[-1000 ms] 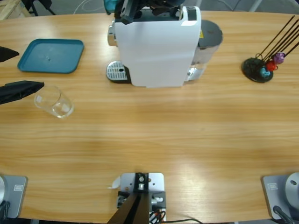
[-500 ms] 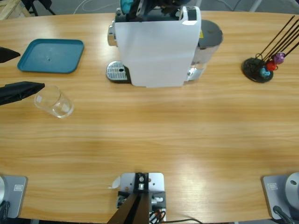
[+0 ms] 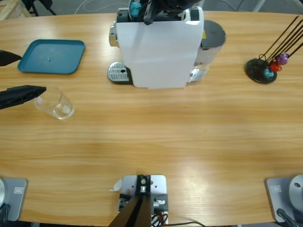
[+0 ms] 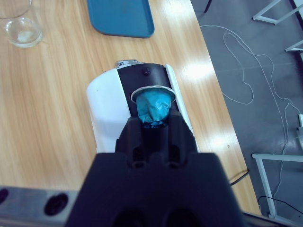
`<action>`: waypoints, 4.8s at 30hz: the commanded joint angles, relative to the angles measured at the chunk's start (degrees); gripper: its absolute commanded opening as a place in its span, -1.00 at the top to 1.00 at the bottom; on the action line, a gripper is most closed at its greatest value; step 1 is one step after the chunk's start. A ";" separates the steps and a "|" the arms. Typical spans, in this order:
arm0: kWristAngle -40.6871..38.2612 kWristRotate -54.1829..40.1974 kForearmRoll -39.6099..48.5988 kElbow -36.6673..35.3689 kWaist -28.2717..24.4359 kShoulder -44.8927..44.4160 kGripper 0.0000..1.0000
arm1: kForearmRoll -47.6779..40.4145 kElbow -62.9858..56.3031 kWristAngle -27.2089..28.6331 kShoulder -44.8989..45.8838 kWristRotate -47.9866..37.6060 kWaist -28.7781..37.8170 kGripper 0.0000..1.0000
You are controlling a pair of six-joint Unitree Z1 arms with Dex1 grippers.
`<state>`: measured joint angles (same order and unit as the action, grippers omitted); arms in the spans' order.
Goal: Pour coffee
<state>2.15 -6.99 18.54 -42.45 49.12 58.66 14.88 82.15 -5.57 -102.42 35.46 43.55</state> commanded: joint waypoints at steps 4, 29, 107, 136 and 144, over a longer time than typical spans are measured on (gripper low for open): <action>-0.59 0.14 0.01 2.99 -0.69 -0.14 -1.00 | 1.01 1.22 -1.41 -3.82 0.66 -0.66 1.00; -0.48 0.14 -0.52 3.08 -0.69 -1.37 -1.00 | 2.82 -0.64 -1.37 -2.51 0.66 -0.66 -0.37; -2.15 5.73 4.93 -2.28 0.80 -3.29 -0.96 | -21.42 -10.21 12.09 -3.81 -77.86 9.23 1.00; -1.62 6.73 4.93 -1.85 0.82 -3.57 -0.96 | -11.82 -11.37 16.92 -17.41 -67.63 7.05 1.00; 5.11 11.09 4.65 0.19 0.19 -4.45 -1.00 | -11.16 -11.89 16.91 -5.97 -51.30 7.16 0.30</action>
<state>0.76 -0.46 22.35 -46.38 49.36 55.94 -2.14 76.35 11.81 -107.62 -31.34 50.90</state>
